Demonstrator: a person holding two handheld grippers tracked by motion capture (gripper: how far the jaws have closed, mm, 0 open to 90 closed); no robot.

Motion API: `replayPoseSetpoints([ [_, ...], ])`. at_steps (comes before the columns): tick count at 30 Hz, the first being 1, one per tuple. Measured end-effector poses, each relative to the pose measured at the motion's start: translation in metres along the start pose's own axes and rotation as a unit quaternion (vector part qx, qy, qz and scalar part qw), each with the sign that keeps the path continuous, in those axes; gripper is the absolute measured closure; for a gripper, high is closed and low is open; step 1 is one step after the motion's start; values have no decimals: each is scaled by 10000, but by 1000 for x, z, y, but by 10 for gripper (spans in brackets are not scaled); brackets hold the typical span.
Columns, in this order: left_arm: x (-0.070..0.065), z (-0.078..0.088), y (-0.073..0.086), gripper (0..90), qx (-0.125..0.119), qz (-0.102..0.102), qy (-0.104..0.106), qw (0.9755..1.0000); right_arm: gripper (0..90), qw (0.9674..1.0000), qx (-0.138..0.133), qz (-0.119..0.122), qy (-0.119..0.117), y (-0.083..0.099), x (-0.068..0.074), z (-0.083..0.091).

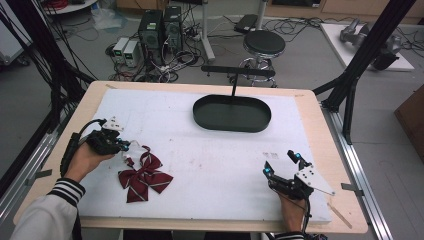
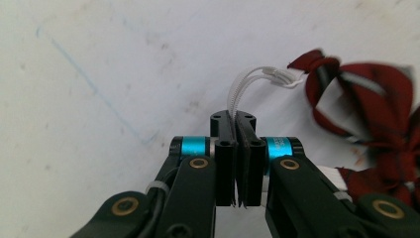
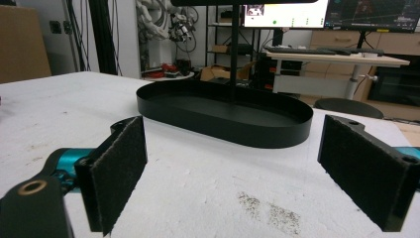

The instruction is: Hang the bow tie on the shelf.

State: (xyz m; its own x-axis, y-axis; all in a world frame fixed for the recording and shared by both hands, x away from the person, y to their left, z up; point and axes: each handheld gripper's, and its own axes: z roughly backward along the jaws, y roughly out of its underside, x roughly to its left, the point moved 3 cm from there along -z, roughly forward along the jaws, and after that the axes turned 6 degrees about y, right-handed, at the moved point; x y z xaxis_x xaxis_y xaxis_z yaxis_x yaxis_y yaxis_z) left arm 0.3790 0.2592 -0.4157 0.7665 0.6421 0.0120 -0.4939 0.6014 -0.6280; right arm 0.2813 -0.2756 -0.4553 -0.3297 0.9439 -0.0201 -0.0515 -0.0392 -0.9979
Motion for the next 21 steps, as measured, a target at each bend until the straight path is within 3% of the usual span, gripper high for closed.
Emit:
replayPoseSetpoints([
  [4, -2, 5, -7, 871, -470, -59, 52, 9989, 108, 10000, -6, 11, 5, 0, 0, 0],
  [7, -4, 11, -13, 871, -911, -116, 104, 9957, 109, 10000, -18, 30, 3, 0, 0, 0],
  [12, -8, 17, -23, 871, -1547, -61, 184, 9878, 108, 10000, -11, 21, 5, 0, 0, 0],
  [15, -10, 19, -28, 871, -1750, -75, 215, 9843, 109, 10000, -2, 28, 2, 0, 0, 0],
  [21, -12, 25, -43, 871, -2325, -77, 305, 9721, 108, 10000, -1, 30, 4, 0, 0, 0],
])
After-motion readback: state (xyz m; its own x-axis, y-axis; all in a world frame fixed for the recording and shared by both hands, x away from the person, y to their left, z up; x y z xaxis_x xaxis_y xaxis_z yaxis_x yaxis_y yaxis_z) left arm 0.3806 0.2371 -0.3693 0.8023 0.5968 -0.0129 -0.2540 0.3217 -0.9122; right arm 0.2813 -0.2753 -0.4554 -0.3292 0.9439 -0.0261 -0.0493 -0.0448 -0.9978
